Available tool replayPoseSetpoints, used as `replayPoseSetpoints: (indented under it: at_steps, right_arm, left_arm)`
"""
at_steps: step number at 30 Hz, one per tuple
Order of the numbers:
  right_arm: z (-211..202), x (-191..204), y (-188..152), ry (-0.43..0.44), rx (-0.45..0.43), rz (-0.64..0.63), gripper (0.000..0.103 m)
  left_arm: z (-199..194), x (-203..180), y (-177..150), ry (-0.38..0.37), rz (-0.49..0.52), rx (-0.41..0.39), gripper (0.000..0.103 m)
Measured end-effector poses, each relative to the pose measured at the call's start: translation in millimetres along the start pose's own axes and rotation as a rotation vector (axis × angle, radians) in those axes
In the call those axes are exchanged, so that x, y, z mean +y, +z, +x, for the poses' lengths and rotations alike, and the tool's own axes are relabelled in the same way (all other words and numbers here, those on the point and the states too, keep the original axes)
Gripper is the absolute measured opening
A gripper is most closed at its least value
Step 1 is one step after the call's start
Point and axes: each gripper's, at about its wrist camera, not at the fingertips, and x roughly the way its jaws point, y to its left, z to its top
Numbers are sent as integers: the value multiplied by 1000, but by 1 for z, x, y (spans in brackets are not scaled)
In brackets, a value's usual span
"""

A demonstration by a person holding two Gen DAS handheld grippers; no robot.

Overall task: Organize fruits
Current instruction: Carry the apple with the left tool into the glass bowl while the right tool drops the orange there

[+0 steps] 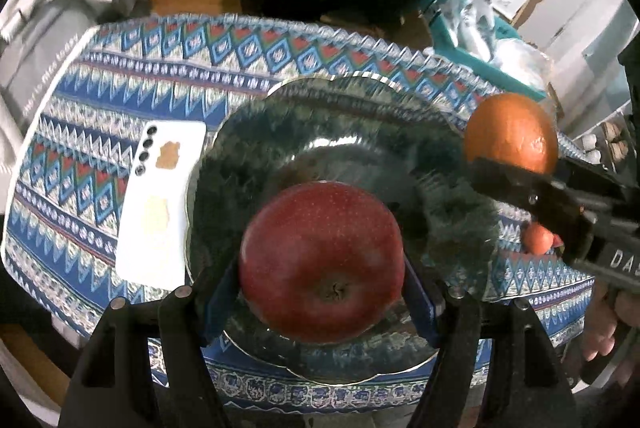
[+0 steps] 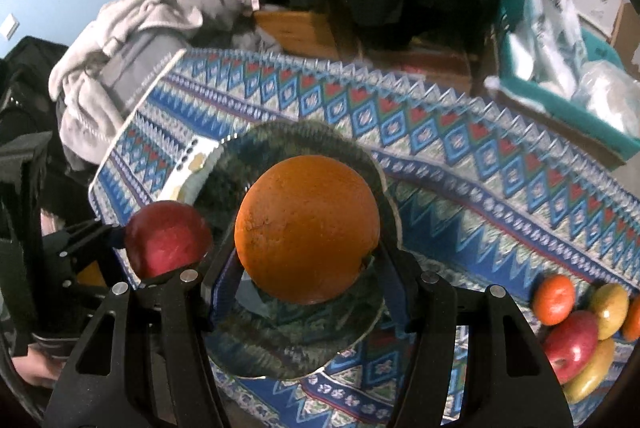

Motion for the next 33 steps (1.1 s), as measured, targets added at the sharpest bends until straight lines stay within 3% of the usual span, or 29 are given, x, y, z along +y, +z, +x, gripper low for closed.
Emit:
replayPoseSetpoints:
  at_steps: [15, 23, 29, 33]
  right_arm:
    - [41, -1, -21, -18, 112, -38, 61]
    - [45, -2, -22, -36, 120, -46, 61]
    - [48, 3, -22, -35, 126, -70, 65]
    - [46, -1, -21, 11, 113, -29, 70]
  left_arm:
    - [36, 6, -10, 35, -32, 123, 75]
    - [54, 6, -17, 34, -40, 177, 75]
    - [55, -6, -22, 74, -9, 161, 75]
    - [47, -9, -21, 97, 10, 131, 77]
